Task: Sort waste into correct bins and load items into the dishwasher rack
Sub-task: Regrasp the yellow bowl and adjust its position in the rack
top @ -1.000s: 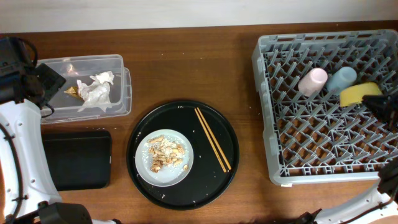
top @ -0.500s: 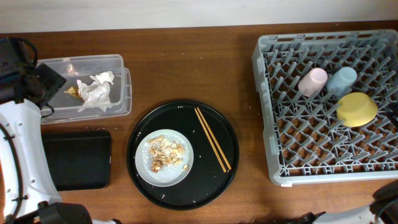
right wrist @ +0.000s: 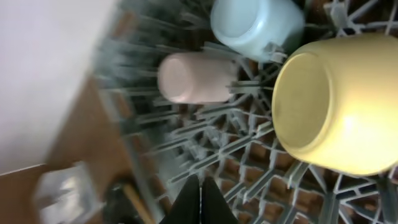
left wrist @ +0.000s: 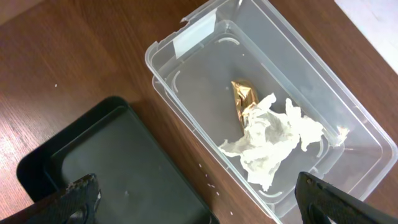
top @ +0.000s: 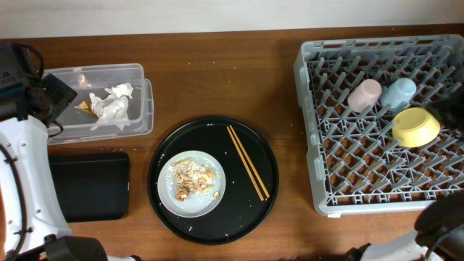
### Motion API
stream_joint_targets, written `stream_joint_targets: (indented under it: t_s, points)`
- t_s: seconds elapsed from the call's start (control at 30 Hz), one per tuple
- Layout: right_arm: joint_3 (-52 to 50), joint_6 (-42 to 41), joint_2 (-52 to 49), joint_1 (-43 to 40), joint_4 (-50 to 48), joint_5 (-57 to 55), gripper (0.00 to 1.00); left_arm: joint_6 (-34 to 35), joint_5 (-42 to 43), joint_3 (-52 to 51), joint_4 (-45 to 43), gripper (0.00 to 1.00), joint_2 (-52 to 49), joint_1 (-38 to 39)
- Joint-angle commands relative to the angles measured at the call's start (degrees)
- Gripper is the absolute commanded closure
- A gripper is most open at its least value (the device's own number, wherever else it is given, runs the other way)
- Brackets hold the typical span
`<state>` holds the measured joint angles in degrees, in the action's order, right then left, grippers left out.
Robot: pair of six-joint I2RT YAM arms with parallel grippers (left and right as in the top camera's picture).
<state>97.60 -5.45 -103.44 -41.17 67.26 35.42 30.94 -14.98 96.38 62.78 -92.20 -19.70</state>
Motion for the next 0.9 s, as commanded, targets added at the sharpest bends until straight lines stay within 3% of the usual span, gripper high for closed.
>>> stream_joint_targets:
  t_s: [0.0, 0.17, 0.5, 0.87]
  points:
    - [-0.07, -9.07, -1.68, 6.69, -1.95, -24.11, 0.96, 0.31, -0.39, 0.61, -0.13, 0.01, 0.61, -0.33]
    - [-0.07, -10.58, -5.31, 8.37, -2.86, -28.72, 0.96, 0.31, -0.42, 0.61, -0.13, 0.01, 0.61, -0.33]
    - [0.50, -13.62, -8.41, 3.43, -1.01, -32.50, 0.96, 0.31, -0.39, 0.61, -0.13, 0.01, 0.61, -0.33]
    - [12.09, -16.11, -8.15, 0.59, 8.50, -41.11, 0.96, 0.31, -0.42, 0.61, -0.13, 0.01, 0.61, -0.33]
